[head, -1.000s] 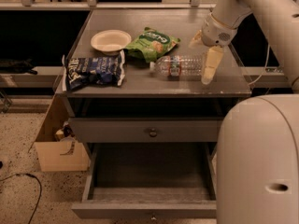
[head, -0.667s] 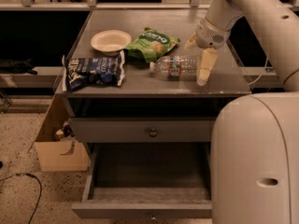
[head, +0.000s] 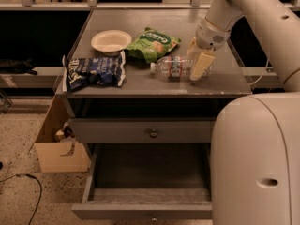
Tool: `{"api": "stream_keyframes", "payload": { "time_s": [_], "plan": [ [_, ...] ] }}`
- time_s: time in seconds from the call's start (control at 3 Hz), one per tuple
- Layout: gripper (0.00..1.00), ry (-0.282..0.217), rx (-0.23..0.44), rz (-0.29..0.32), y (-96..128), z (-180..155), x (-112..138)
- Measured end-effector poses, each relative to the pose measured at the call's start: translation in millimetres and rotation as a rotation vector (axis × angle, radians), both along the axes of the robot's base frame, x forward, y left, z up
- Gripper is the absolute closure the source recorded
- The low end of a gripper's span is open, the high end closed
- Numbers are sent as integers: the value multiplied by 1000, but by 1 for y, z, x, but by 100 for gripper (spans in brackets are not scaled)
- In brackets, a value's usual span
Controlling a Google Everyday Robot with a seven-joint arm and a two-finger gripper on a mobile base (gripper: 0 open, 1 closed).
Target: Place water bottle into middle drawer
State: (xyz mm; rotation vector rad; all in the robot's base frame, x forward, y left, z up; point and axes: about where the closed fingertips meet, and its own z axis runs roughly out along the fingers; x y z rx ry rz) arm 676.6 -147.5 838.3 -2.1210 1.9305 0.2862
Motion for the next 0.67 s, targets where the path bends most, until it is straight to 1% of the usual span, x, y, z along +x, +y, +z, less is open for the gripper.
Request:
{"api": "stream_keyframes", "payload": {
  "time_s": [0.33, 0.67],
  "plan": [
    [64, 0, 0, 0, 0, 0, 0],
    [95, 0, 0, 0, 0, 0, 0]
  ]
}}
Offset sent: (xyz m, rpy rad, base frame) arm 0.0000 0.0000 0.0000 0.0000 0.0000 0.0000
